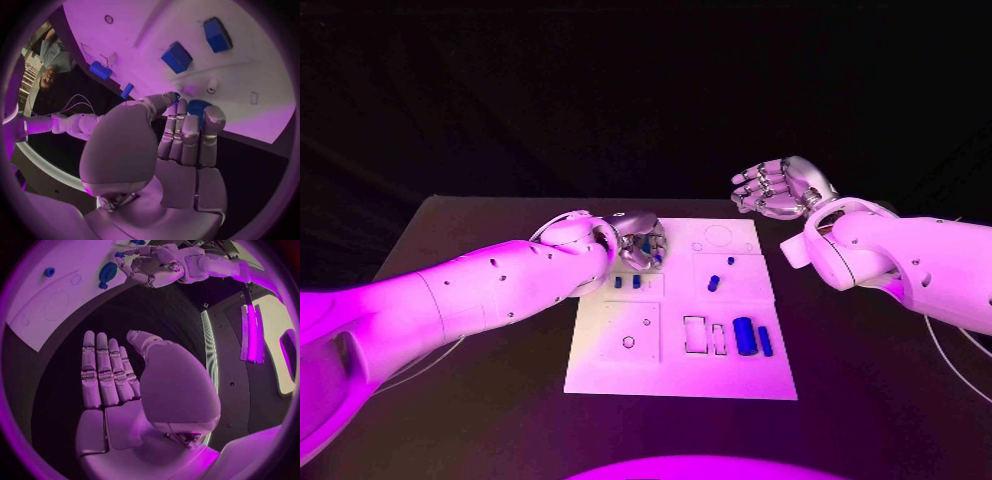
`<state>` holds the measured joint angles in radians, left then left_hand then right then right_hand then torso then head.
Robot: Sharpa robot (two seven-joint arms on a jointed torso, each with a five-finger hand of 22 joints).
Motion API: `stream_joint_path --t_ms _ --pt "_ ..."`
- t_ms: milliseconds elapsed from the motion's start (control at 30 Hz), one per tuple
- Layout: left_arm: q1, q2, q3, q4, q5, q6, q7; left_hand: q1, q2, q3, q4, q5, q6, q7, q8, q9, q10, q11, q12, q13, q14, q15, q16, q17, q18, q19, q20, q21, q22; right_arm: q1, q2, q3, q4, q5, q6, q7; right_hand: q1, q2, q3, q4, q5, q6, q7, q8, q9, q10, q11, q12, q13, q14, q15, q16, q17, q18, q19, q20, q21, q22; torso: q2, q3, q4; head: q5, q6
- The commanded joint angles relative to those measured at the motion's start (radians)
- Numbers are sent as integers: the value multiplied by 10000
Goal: Assemble the parts on the task board
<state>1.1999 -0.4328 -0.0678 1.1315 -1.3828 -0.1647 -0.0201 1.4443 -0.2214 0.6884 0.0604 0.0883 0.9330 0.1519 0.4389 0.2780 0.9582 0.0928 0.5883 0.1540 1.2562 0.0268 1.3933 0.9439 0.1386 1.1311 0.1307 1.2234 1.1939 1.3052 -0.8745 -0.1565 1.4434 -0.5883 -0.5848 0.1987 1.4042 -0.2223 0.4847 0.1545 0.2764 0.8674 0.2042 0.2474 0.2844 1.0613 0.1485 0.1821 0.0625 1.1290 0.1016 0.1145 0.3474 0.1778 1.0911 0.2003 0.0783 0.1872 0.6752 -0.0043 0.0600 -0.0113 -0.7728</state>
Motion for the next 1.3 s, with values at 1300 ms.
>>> stream_joint_path --t_ms 1300 --pt "12 -1346 386 721 633 755 -120 -90 -5 -24 -82 -48 102 20 -78 19 157 -12 -135 -26 69 6 33 -62 -164 63 -7 66 23 -8 -37 3 -1 -37 47 107 -112 4 60 9 -44 103 13 -24 -20 89 8 -44 2 64 9 -46 -19 34 -39 59 3 -31 27 0 -13 91 21"
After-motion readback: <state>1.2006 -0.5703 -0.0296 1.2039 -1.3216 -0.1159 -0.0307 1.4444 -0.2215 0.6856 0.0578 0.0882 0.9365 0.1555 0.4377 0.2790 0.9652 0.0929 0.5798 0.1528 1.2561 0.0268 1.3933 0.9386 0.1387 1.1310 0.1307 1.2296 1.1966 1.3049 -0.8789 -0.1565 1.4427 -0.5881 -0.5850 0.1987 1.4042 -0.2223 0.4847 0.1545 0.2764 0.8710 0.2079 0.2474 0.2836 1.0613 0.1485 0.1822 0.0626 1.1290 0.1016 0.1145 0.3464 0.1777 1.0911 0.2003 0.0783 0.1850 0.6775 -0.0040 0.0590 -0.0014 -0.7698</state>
